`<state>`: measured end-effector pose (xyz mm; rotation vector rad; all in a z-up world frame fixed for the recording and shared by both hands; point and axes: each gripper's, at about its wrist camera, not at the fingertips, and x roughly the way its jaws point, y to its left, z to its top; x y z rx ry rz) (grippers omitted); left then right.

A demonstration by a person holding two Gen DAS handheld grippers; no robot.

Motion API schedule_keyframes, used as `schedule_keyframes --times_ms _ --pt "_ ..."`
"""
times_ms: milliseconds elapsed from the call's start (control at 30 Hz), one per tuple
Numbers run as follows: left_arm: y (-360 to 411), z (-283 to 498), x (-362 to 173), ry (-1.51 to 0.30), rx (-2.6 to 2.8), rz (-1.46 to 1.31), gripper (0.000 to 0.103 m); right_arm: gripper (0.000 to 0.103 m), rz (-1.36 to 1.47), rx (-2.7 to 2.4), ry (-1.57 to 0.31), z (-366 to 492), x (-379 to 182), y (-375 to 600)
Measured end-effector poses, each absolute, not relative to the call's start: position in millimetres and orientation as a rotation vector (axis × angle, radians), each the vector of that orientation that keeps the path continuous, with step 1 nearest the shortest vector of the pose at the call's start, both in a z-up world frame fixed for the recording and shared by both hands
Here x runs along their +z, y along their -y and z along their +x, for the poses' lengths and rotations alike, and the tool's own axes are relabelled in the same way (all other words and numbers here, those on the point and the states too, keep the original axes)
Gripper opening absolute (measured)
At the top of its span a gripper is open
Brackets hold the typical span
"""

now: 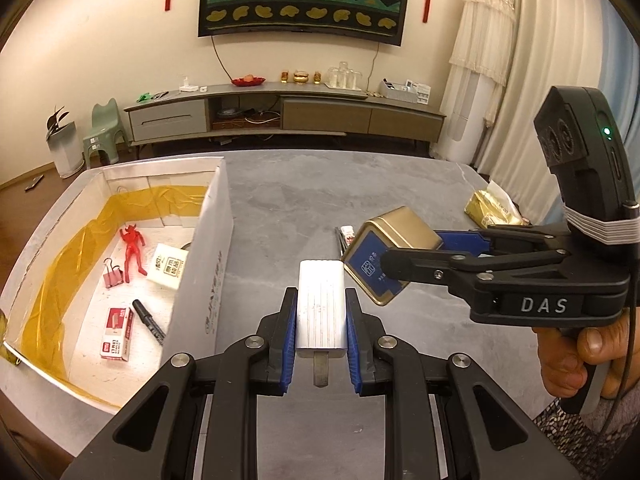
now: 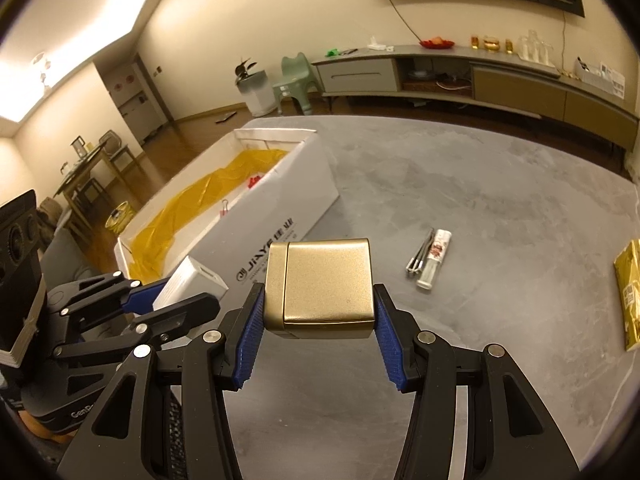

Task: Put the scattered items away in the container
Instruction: 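Carry the white charger and gold tin with both tools over the white box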

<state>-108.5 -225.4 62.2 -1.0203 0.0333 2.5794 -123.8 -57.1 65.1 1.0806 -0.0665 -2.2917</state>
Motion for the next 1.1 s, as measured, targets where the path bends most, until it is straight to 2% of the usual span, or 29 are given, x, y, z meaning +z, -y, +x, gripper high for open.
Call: schedule_keyframes --times_ms 1100 --pt "325.0 -114.1 80.7 0.190 2.664 -0.964 0.022 0.054 1.008 -2.261 -0.068 -110.5 105.9 136.8"
